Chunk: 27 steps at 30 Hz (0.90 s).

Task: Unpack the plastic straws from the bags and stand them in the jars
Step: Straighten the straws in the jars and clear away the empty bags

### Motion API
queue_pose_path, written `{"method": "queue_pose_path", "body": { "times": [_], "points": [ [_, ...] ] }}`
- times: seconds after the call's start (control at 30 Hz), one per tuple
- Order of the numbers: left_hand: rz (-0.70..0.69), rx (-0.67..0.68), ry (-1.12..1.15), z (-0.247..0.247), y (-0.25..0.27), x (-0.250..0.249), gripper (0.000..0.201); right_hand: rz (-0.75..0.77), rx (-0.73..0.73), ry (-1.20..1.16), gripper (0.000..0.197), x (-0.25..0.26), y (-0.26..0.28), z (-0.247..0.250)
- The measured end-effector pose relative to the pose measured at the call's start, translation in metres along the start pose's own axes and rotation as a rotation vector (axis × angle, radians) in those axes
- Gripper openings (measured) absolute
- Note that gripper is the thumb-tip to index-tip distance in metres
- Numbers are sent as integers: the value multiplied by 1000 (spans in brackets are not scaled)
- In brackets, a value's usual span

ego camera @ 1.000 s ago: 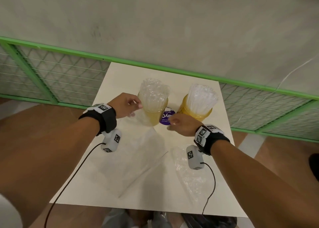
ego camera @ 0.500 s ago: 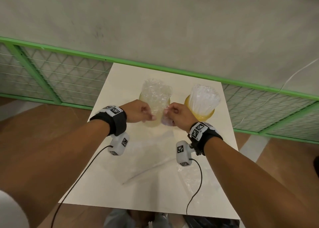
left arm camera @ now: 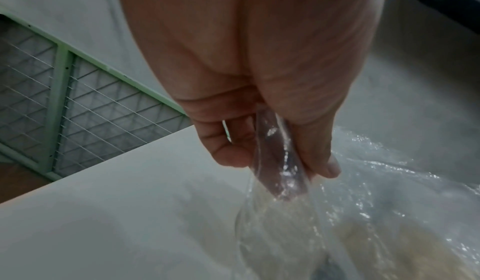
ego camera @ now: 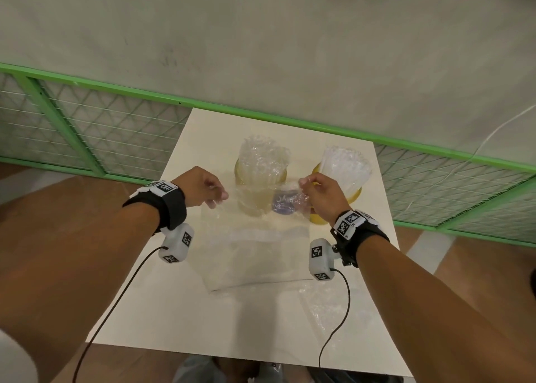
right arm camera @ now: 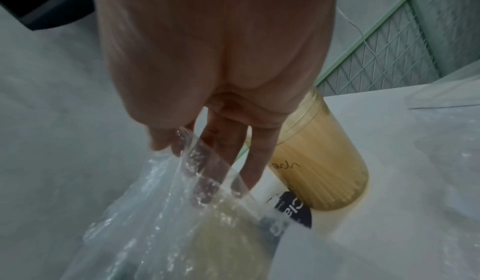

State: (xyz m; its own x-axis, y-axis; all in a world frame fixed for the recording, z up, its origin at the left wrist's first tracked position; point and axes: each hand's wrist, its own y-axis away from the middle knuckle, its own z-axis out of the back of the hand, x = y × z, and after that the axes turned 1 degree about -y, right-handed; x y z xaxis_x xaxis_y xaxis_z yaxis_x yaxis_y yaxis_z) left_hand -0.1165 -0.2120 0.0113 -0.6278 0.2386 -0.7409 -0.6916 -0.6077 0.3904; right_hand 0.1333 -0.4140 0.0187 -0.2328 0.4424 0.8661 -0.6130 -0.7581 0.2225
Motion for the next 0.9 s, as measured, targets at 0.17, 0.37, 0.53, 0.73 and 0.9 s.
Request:
{"method": "queue_pose_path", "body": {
  "times": [0.17, 0.37, 0.53, 0.73, 0.9],
  "points": [
    [-8, -220, 303, 10, 1, 8, 14, -183, -92, -35, 25, -9, -2, 8],
    [-33, -109, 474, -6, 4, -25, 4, -105, 22, 405, 22, -10, 2, 3],
    [-141, 10, 204, -19, 1, -48, 14, 153, 163, 339, 55, 26, 14, -14],
    [-180, 88, 255, -35, 0, -67, 28, 216, 298, 186, 24, 52, 10, -30],
    [-17, 191, 237, -41, 1, -43, 46, 161, 202, 60, 12, 49, 10, -18]
  ]
}}
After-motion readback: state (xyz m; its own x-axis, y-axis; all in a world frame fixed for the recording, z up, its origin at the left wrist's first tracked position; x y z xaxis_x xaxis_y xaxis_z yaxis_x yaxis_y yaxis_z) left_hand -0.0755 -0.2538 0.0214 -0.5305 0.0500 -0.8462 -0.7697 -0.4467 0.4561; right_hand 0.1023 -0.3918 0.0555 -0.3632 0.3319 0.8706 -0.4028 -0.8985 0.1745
